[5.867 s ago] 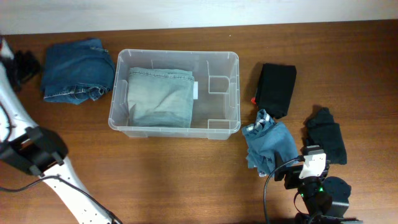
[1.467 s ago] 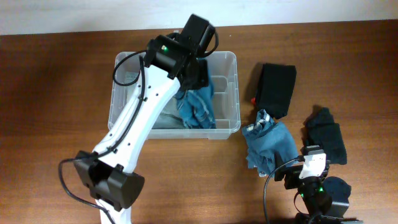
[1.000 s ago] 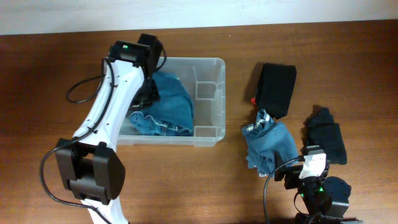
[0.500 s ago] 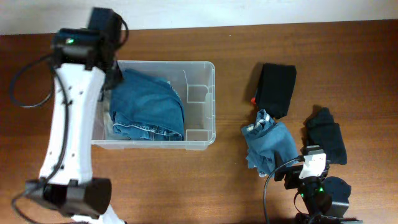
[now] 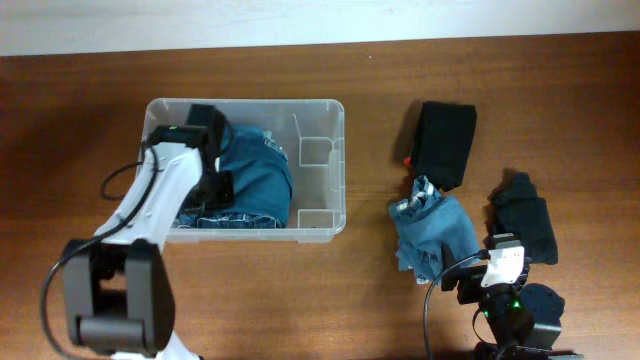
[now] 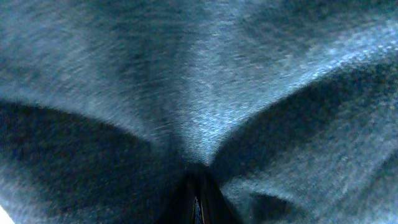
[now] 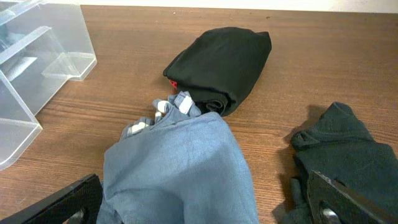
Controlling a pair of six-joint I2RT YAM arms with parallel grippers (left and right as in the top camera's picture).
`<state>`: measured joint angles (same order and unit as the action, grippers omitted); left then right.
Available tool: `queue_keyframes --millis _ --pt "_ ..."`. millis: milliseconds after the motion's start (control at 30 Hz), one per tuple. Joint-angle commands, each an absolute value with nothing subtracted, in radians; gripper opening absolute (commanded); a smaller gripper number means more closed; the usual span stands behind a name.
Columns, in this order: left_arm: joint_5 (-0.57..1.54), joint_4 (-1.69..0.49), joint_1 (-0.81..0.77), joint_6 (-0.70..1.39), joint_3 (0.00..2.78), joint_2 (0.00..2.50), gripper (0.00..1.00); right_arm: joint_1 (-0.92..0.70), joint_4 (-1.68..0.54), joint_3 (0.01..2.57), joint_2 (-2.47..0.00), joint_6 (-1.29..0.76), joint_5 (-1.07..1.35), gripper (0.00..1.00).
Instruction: Pack container
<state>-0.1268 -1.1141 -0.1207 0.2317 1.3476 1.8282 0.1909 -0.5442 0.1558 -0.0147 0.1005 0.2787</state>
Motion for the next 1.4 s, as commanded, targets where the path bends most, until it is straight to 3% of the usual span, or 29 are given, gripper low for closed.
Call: queue_keyframes --millis 0,167,367,567,700,767,967,1067,1167,1267,1367 --pt "-0.074 -1.073 -0.045 0.264 1.228 1.849 0.07 0.196 -0.545 0.150 -0.007 0.092 0.280 0.98" --pt "-0.066 -1.109 -0.033 0.240 1.391 1.849 0.10 0.196 -0.545 0.150 -0.007 0.092 0.280 0.98" --pt "-0.062 -1.288 -0.069 0.237 1.897 1.849 0.40 0.196 -0.545 0.150 -0.007 0.092 0.280 0.98" --pt "0.142 -1.319 -0.177 0.173 1.891 1.861 0.40 0.196 -0.545 0.150 -0.007 0.092 0.280 0.98" --pt "-0.002 -1.369 -0.301 0.133 1.732 1.900 0.40 0.196 -0.545 0.150 -0.007 0.092 0.280 0.98" --pt "-0.032 -1.283 -0.338 0.133 1.589 1.919 0.40 0.196 -0.545 0.150 -0.007 0.092 0.280 0.99" --pt "-0.035 -1.084 -0.307 0.159 1.459 1.961 0.39 0.196 -0.545 0.150 -0.007 0.092 0.280 0.98" --pt "-0.034 -1.134 -0.284 0.159 1.578 1.961 0.39 0.196 -0.545 0.150 -0.007 0.092 0.280 0.98" --pt "-0.041 -1.377 -0.276 0.135 1.907 1.961 0.40 0.196 -0.545 0.150 -0.007 0.092 0.280 0.98" --pt "-0.178 -1.639 -0.275 0.136 2.256 1.961 0.49 0.196 -0.545 0.150 -0.007 0.092 0.280 0.98" --pt "-0.200 -1.688 -0.263 0.139 2.344 1.949 0.52 0.196 -0.545 0.150 -0.007 0.092 0.280 0.98"
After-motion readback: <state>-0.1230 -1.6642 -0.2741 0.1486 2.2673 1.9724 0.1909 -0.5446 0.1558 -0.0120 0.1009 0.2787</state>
